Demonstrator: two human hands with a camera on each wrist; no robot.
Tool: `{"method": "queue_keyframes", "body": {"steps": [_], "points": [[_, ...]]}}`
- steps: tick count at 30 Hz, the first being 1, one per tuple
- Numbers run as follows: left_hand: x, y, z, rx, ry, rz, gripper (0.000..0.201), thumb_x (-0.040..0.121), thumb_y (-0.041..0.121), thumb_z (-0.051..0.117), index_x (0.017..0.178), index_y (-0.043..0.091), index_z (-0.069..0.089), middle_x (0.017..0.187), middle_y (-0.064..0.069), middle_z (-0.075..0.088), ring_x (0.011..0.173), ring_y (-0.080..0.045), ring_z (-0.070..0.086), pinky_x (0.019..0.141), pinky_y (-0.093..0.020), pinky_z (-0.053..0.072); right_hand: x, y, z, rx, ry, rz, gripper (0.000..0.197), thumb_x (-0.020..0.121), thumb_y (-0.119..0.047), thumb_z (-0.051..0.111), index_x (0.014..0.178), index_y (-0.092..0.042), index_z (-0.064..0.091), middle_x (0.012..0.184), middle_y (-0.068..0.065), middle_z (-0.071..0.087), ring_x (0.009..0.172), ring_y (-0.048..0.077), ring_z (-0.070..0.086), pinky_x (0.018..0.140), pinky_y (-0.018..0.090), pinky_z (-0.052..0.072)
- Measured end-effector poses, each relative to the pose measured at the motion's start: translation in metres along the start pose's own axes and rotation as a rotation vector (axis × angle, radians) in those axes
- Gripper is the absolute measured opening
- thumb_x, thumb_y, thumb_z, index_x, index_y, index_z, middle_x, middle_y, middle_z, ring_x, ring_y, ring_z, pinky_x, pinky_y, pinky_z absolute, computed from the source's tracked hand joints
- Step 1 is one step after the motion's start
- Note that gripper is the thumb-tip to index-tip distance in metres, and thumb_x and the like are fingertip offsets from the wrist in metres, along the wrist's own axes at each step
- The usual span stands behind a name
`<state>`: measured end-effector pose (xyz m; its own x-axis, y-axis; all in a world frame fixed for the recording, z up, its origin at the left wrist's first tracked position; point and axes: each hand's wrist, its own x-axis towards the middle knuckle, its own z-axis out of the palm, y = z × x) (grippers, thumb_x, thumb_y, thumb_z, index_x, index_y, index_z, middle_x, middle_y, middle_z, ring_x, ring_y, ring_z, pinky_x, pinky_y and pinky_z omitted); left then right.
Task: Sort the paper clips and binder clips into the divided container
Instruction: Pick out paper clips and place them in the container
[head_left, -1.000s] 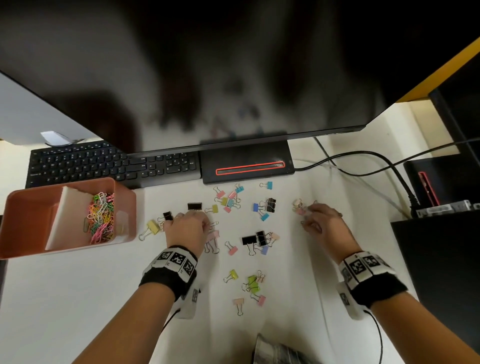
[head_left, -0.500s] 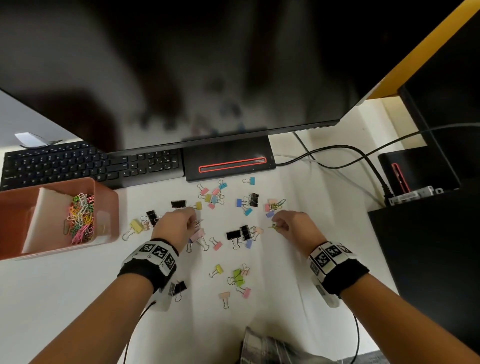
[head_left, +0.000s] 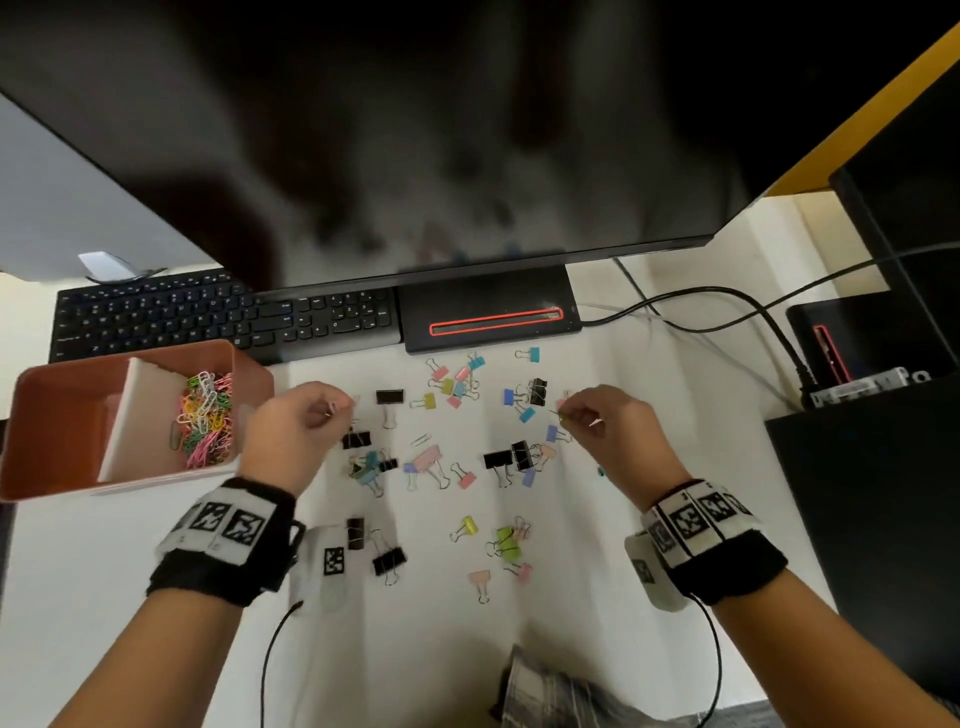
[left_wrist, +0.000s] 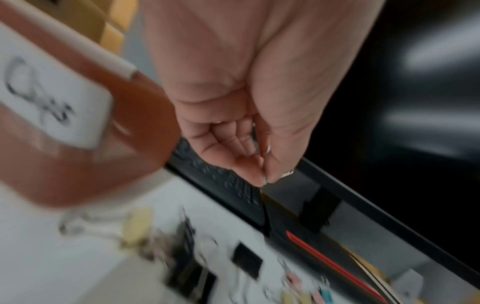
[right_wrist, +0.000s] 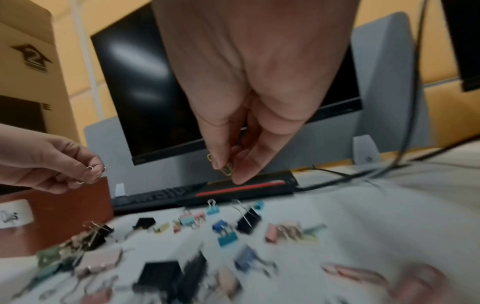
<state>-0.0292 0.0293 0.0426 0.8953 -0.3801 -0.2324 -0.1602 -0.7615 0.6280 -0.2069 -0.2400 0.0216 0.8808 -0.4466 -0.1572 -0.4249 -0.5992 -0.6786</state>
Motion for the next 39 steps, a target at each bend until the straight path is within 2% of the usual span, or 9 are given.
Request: {"method": "queue_keyframes", "body": {"steps": [6,12,17,21,26,29,33,36,39], "points": [[-0.023,-0.036,-0.076,0.027,0.157,-0.096,0.002,0.082,0.017,0.066,0.08,0.018,0.066,0.068,0.0,0.066,0.061,0.009,0.058,0.056,0.004,0.036,0.026,-0.086,0.027,0.008,-0.117,-0.16,0.008,0.083,-0.016,0.067,0.089,-0.013,0.07,0.083,-0.006,0.062,0.067,-0.001,0.053,0.072,0.011,0.044],[-0.003,-0.071,-0.12,0.077,0.137,-0.199,0.005,0.08,0.016,0.069,0.082,0.018,0.065,0.084,-0.006,0.067,0.079,-0.021,0.061,0.078,-0.03,0.047,0.066,-0.221,0.117,0.069,-0.275,-0.449,0.01,0.084,-0.017,0.064,0.093,-0.015,0.069,0.089,0.003,0.069,0.079,0.014,0.062,0.08,0.026,0.05],[0.0,-0.077,-0.128,0.076,0.095,-0.168,0.03,0.088,0.017,0.059,0.117,0.009,0.061,0.113,-0.009,0.066,0.096,-0.019,0.061,0.087,-0.023,0.039,0.081,-0.278,0.174,0.053,-0.43,-0.373,0.023,0.084,-0.016,0.064,0.107,-0.012,0.065,0.102,0.009,0.068,0.094,0.023,0.063,0.089,0.041,0.051],[-0.024,-0.072,-0.125,0.021,0.157,-0.015,0.024,0.087,0.012,0.058,0.11,0.018,0.063,0.11,0.001,0.064,0.089,-0.011,0.061,0.08,-0.016,0.043,0.074,-0.23,0.145,0.083,-0.325,-0.359,0.02,0.09,-0.021,0.057,0.109,-0.019,0.064,0.108,-0.002,0.067,0.089,0.007,0.061,0.088,0.026,0.051],[-0.046,-0.046,-0.065,-0.107,-0.054,0.157,0.02,0.089,0.012,0.056,0.106,0.019,0.063,0.101,0.008,0.065,0.084,0.004,0.059,0.069,-0.001,0.043,0.039,-0.101,0.08,-0.085,-0.159,-0.116,0.016,0.089,-0.023,0.059,0.103,-0.023,0.066,0.098,-0.007,0.064,0.075,-0.002,0.053,0.069,0.013,0.046],[-0.039,-0.028,-0.016,-0.084,-0.164,0.224,0.025,0.088,0.011,0.054,0.111,0.018,0.062,0.108,0.004,0.062,0.086,-0.001,0.058,0.073,-0.001,0.04,0.008,-0.033,0.044,-0.149,-0.019,0.004,0.023,0.08,-0.019,0.07,0.103,-0.021,0.066,0.094,-0.001,0.059,0.075,0.013,0.057,0.072,0.026,0.048],[-0.014,0.0,0.038,-0.009,-0.243,0.261,0.029,0.086,0.006,0.054,0.113,0.013,0.06,0.114,-0.006,0.057,0.097,-0.017,0.058,0.082,-0.013,0.036,-0.025,0.026,0.005,-0.278,0.079,0.322,0.062,0.064,-0.031,0.082,0.119,-0.021,0.056,0.114,0.013,0.05,0.106,0.035,0.05,0.093,0.041,0.04],[0.004,0.013,0.068,0.136,-0.331,0.241,0.031,0.086,0.008,0.053,0.117,0.013,0.057,0.116,-0.008,0.054,0.102,-0.023,0.056,0.088,-0.026,0.041,-0.039,0.053,-0.011,-0.274,0.033,0.526,0.087,0.056,-0.043,0.085,0.13,-0.026,0.041,0.124,0.01,0.04,0.115,0.032,0.038,0.098,0.043,0.037],[0.017,0.015,0.086,0.344,-0.413,0.186,0.027,0.088,0.016,0.053,0.114,0.014,0.055,0.116,-0.008,0.053,0.105,-0.025,0.053,0.093,-0.034,0.042,-0.045,0.07,-0.012,-0.247,-0.059,0.535,0.089,0.056,-0.037,0.087,0.13,-0.028,0.039,0.124,0.011,0.035,0.114,0.033,0.037,0.1,0.041,0.035]]}}
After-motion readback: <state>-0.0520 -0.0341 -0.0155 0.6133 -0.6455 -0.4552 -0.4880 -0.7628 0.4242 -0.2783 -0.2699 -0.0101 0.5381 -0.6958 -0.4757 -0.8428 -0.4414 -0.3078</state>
